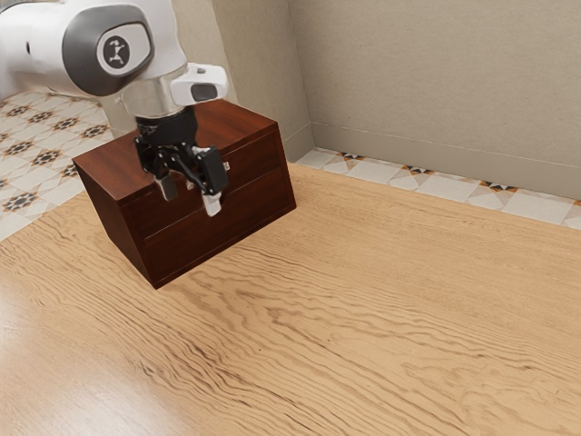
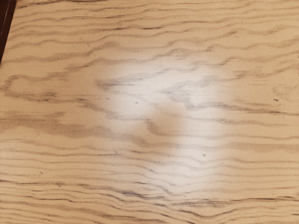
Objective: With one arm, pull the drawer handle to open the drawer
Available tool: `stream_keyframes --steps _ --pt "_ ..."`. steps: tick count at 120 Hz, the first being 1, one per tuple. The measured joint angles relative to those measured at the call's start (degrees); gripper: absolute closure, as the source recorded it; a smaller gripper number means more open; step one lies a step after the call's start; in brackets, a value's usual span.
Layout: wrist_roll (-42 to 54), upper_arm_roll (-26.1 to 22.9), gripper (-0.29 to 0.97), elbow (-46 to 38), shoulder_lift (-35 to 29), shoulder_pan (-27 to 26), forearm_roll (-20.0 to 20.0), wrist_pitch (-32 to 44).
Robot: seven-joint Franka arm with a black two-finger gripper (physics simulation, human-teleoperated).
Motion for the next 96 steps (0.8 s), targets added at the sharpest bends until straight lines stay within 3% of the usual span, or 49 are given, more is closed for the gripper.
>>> stream_keyframes --steps 34,42,56,74,96 --pt "0.01 -0.37 0.00 -2.27 -2.55 -0.54 0.19 3.24" --pt "-0.52 -0.48 0.00 -6.03 -6.54 -0.96 0.43 3.70" --pt "-0.99 -2.18 0.00 -15.09 -10.90 -0.09 4.59 10.29" --pt "-1.08 -2.68 0.00 -14.56 -6.87 -0.97 9.69 19.50" --pt "-1.13 -2.50 0.06 -9.76 -0.21 -1.50 15.18 24.68"
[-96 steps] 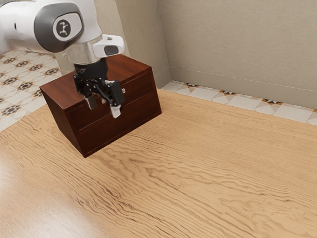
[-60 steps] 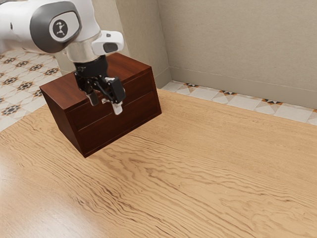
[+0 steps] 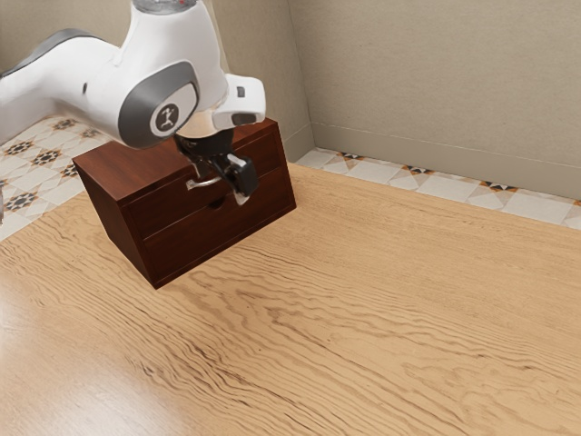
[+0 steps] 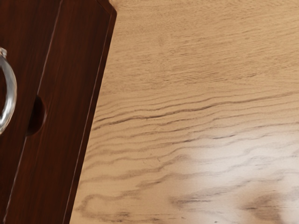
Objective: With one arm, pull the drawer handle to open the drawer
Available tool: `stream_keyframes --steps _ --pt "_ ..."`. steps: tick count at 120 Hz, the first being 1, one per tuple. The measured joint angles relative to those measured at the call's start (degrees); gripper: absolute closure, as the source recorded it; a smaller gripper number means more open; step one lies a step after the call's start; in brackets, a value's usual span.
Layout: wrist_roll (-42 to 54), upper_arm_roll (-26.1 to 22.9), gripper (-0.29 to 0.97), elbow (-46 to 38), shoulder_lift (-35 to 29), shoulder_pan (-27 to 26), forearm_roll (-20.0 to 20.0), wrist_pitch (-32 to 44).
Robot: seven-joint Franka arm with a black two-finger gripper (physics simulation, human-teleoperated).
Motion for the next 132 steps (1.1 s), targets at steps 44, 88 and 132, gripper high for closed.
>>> stream_keyframes --steps 44,88,132 --pt "0.76 0.30 0.30 7.53 8.46 1.76 5.37 -0.46" --pt "3.69 0.98 0.35 13.96 14.68 4.90 1.50 -0.48" --pt "7.63 1.27 0.36 19.52 19.16 7.36 -0.10 -0.15"
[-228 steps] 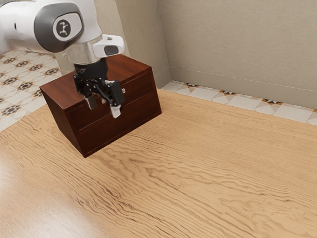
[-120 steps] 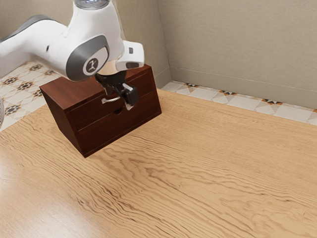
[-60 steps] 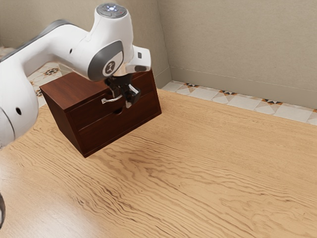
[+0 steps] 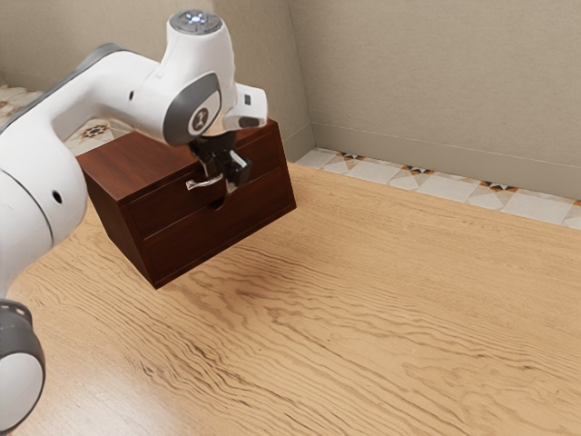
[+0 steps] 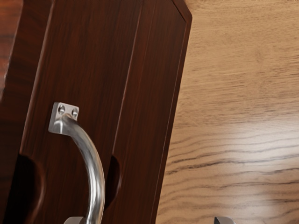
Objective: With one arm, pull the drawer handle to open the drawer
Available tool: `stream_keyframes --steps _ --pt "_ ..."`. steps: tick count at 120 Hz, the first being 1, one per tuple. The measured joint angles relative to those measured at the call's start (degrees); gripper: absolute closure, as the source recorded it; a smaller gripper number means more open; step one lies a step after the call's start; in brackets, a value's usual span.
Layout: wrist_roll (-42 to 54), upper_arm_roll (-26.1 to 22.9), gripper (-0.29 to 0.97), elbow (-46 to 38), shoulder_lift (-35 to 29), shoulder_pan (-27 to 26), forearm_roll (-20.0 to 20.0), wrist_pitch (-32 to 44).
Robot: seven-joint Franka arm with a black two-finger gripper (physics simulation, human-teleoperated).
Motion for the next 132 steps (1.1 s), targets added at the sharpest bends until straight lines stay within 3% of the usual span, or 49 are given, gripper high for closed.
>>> stream_keyframes --steps 68,107,132 --pt "4.82 2.24 0.39 1.90 3.23 0.14 -0.14 2.64" --pt "6.13 2.32 0.67 1.86 4.65 0.16 -0.57 3.70" --pt "6.48 2.55 0.71 -0.40 3.12 -1.05 -1.17 3.99"
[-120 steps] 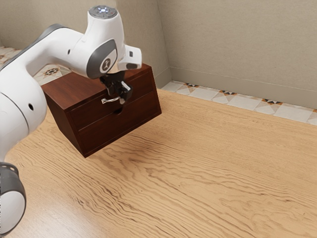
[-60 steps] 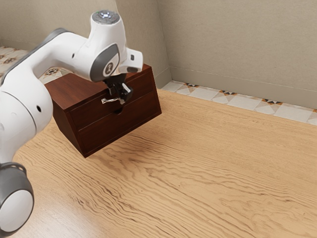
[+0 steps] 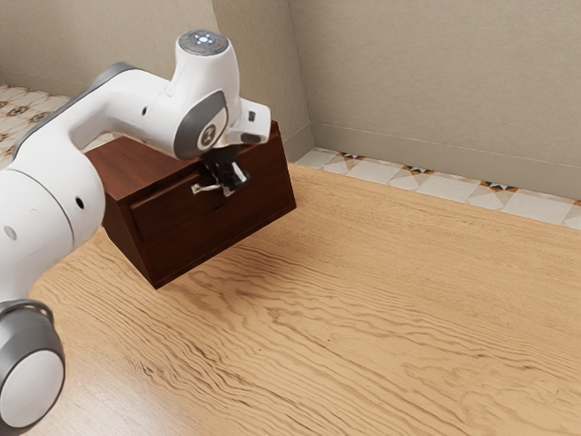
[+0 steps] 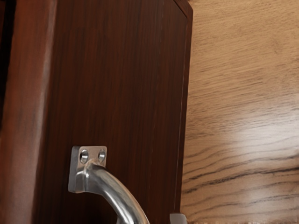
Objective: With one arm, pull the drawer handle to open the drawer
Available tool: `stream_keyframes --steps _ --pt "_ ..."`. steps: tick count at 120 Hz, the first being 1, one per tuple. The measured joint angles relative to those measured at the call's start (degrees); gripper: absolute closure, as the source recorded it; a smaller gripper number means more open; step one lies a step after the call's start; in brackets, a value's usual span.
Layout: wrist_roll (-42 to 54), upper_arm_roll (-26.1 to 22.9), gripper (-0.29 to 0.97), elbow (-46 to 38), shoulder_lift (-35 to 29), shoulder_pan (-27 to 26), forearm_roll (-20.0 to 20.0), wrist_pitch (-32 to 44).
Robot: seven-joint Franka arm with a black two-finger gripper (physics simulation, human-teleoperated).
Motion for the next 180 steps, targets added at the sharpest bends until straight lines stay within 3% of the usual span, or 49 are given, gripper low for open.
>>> stream_keyframes --steps 44,180 --pt "0.27 -0.05 0.76 -10.08 -8.19 -4.99 -0.07 0.67" --pt "-0.14 0.45 0.76 -21.21 -17.13 -14.25 1.92 1.98"
